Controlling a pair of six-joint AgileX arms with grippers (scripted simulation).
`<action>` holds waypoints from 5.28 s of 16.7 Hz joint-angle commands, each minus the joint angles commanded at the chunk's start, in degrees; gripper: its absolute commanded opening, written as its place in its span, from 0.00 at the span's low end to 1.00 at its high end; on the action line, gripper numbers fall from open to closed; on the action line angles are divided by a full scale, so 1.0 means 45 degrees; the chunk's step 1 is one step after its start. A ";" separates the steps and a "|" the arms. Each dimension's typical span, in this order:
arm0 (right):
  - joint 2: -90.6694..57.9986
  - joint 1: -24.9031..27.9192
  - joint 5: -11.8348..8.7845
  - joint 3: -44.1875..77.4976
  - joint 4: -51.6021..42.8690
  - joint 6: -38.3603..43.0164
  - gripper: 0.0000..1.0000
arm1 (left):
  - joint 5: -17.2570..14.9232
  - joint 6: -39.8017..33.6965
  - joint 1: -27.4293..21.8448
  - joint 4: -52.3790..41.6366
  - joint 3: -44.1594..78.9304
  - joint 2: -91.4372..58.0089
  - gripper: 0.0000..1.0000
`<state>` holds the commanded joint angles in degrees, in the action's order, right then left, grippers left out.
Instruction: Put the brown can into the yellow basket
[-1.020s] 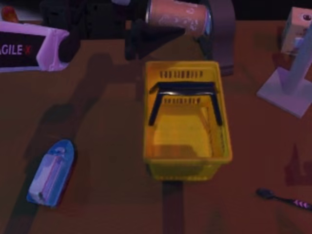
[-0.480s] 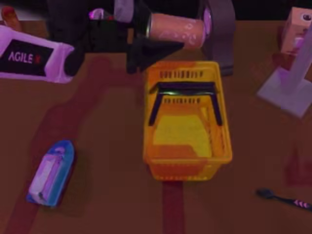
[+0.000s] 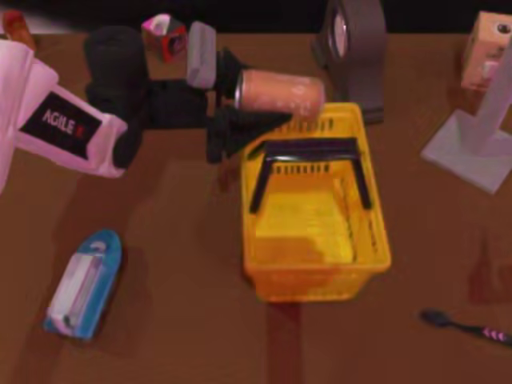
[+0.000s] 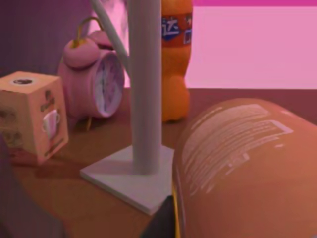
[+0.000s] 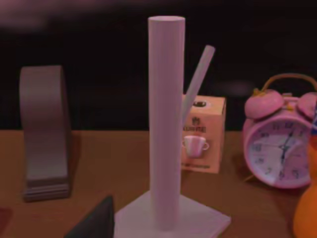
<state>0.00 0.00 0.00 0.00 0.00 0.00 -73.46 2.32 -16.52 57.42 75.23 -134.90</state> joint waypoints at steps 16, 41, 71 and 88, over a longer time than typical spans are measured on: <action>0.0000 0.0000 0.0000 0.0000 0.0000 0.0000 1.00 | 0.0000 0.0000 0.0000 0.0000 0.0000 0.0000 1.00; -1.4960 0.4457 -0.0029 1.4828 -1.0546 -0.7247 1.00 | 0.8335 -0.1591 0.2212 -0.6471 -0.7718 1.5211 1.00; -2.8969 0.8306 0.0049 2.7552 -1.8583 -1.3645 1.00 | 1.6324 -0.0515 0.3925 -1.2761 -1.6719 2.9977 1.00; -2.8969 0.8306 0.0049 2.7552 -1.8583 -1.3645 0.00 | 1.6324 -0.0515 0.3925 -1.2761 -1.6719 2.9977 1.00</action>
<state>-130.36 37.38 0.22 123.98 -83.62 -61.40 0.00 0.00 1.15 0.00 0.00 0.00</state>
